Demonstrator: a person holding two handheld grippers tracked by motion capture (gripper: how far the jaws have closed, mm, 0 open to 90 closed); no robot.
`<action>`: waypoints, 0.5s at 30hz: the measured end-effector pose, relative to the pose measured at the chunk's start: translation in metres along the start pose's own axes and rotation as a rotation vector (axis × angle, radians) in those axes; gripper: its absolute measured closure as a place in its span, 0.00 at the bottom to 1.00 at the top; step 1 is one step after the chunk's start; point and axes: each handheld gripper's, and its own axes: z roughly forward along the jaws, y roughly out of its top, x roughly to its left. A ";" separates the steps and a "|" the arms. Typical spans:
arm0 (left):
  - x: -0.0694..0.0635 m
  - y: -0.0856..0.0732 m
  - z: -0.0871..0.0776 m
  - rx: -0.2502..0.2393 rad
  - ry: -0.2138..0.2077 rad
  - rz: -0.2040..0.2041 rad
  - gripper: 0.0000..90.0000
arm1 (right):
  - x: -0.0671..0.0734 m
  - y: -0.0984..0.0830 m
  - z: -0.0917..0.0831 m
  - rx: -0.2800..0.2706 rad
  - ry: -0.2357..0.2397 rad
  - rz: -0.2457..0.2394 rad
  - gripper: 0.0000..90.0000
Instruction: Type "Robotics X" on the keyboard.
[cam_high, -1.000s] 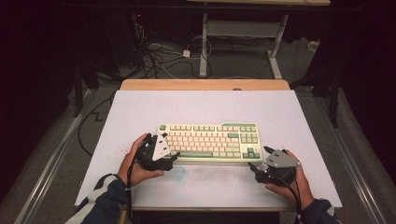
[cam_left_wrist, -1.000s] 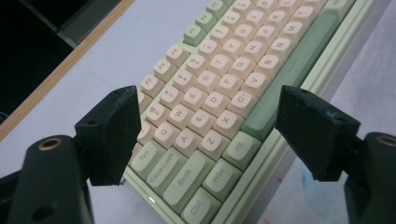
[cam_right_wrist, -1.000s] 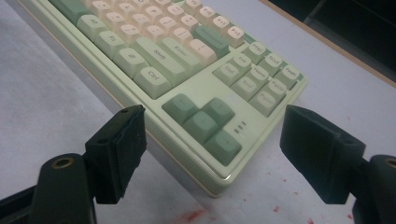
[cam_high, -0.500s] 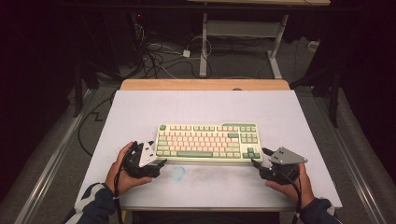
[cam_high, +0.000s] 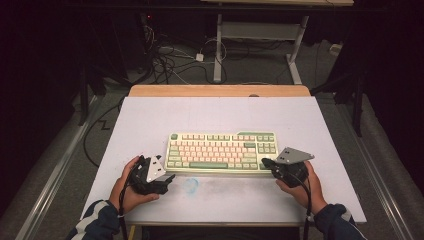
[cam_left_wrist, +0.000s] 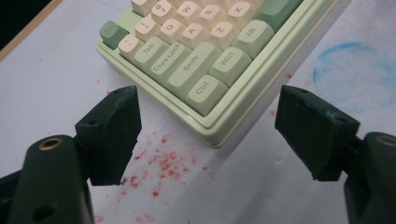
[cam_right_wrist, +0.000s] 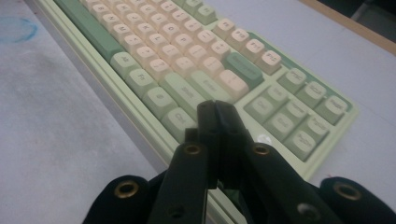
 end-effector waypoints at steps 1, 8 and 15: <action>0.000 0.000 0.000 -0.001 -0.002 -0.004 0.24 | 0.001 0.002 0.003 0.006 0.003 -0.007 1.00; -0.001 -0.001 0.000 0.012 -0.007 0.003 0.24 | 0.003 0.020 0.021 0.004 0.023 -0.025 1.00; -0.001 -0.002 0.000 0.016 -0.009 0.004 0.24 | 0.008 0.028 0.039 0.034 0.047 -0.047 1.00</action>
